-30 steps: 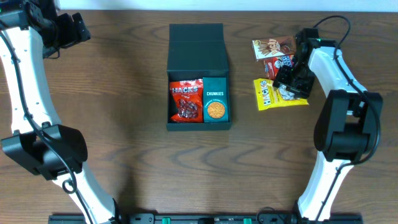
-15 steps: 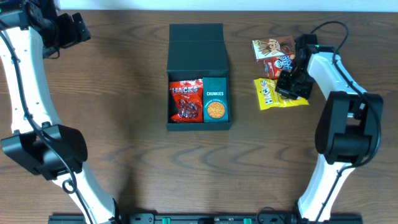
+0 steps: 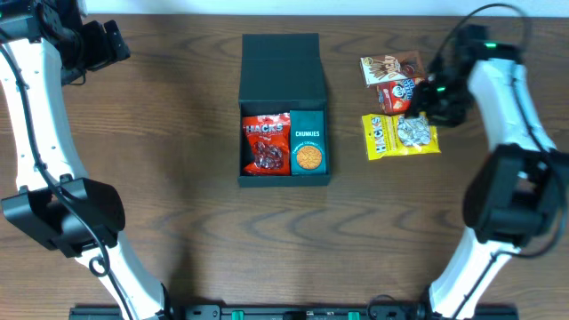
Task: Pack container
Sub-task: 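Grasp the yellow candy bag with the right gripper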
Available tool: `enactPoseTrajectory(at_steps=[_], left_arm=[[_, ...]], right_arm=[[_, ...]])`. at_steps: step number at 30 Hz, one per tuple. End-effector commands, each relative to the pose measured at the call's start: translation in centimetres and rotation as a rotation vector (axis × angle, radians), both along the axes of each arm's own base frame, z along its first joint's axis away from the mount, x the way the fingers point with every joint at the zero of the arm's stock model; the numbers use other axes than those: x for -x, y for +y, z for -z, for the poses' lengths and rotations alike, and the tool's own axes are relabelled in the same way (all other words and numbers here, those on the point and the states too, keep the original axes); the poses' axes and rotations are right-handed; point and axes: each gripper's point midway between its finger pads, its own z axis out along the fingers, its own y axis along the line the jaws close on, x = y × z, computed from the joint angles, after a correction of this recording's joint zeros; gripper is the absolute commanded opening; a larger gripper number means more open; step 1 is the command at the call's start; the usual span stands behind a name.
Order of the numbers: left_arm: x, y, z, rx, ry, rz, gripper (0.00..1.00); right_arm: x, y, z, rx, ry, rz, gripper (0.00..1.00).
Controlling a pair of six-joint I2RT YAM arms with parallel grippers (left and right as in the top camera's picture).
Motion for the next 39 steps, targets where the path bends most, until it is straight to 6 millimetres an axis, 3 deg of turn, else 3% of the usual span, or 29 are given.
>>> enactPoseTrajectory(at_steps=[1,7,19,25,29,33,39], left_arm=[[0.2,-0.1,0.0,-0.003,0.003,0.017,0.95],[0.2,-0.1,0.0,-0.002,0.002,0.017,0.95],[0.1,-0.5,-0.1,0.019,0.000,0.022,0.95],[0.2,-0.5,-0.1,0.020,0.002,0.022,0.95],[0.2,-0.5,-0.1,0.019,0.002,0.022,0.95],[0.2,-0.5,-0.1,0.020,0.003,0.022,0.95],[0.3,-0.5,0.0,0.021,0.008,0.022,0.95]], right_arm=[[-0.6,-2.8,-2.8,-0.155,-0.153,-0.053,0.57],[0.2,-5.4,-0.8,-0.438,-0.301,0.017,0.61],[1.1,-4.6,7.5,-0.488,-0.250,0.028,0.69],[0.9,-5.4,9.7,-0.438,-0.213,0.055,0.71],[1.0,-4.5,10.8,-0.448,-0.188,0.050,0.69],[1.3,-3.0,12.1,-0.480,-0.149,0.034,0.56],[1.2,-2.2,12.2,-0.510,-0.149,0.026,0.04]])
